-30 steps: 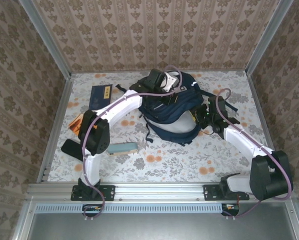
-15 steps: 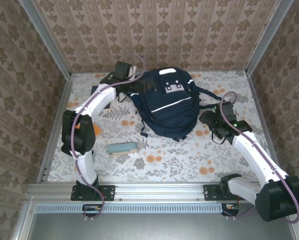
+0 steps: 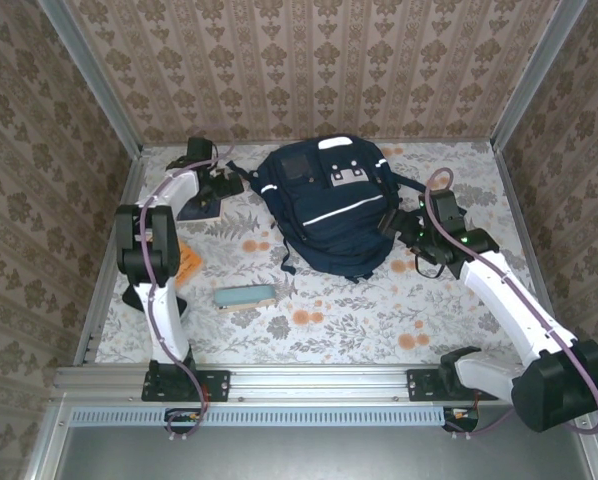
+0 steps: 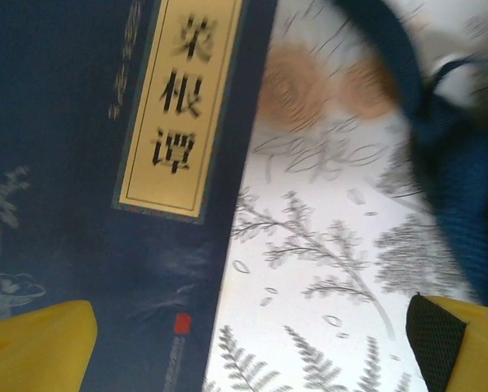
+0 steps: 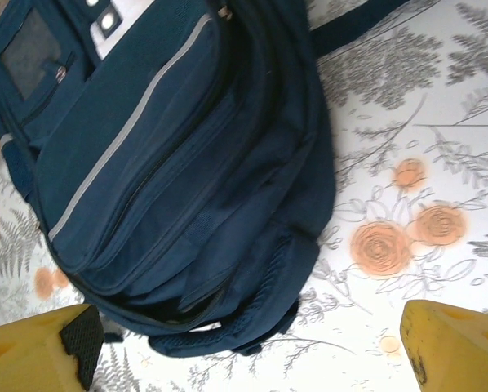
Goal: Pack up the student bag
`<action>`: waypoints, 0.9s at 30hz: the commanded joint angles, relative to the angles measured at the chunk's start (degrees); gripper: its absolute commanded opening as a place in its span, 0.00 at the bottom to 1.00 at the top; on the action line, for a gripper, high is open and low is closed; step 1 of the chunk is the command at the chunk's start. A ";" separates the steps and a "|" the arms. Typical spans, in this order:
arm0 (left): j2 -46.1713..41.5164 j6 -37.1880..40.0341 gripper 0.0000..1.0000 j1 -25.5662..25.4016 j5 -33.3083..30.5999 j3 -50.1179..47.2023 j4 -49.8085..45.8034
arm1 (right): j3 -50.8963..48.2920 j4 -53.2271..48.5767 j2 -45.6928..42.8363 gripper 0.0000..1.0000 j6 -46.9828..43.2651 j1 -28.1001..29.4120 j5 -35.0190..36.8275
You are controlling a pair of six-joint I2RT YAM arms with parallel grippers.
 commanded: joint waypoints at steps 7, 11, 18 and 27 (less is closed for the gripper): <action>1.35 -6.74 0.90 -0.38 9.11 -4.14 -0.90 | 2.56 2.78 2.59 0.94 1.07 2.82 -2.91; -1.79 -10.27 0.89 -2.76 12.16 -10.03 0.33 | 2.86 2.96 2.75 0.94 1.67 3.82 -2.83; -13.21 -19.49 0.89 -10.88 12.54 -25.07 4.26 | 3.68 3.18 5.24 0.92 2.13 6.84 -1.61; -25.08 -22.30 0.88 -17.24 13.43 -31.47 3.21 | 10.98 3.14 15.31 0.82 0.19 16.47 1.12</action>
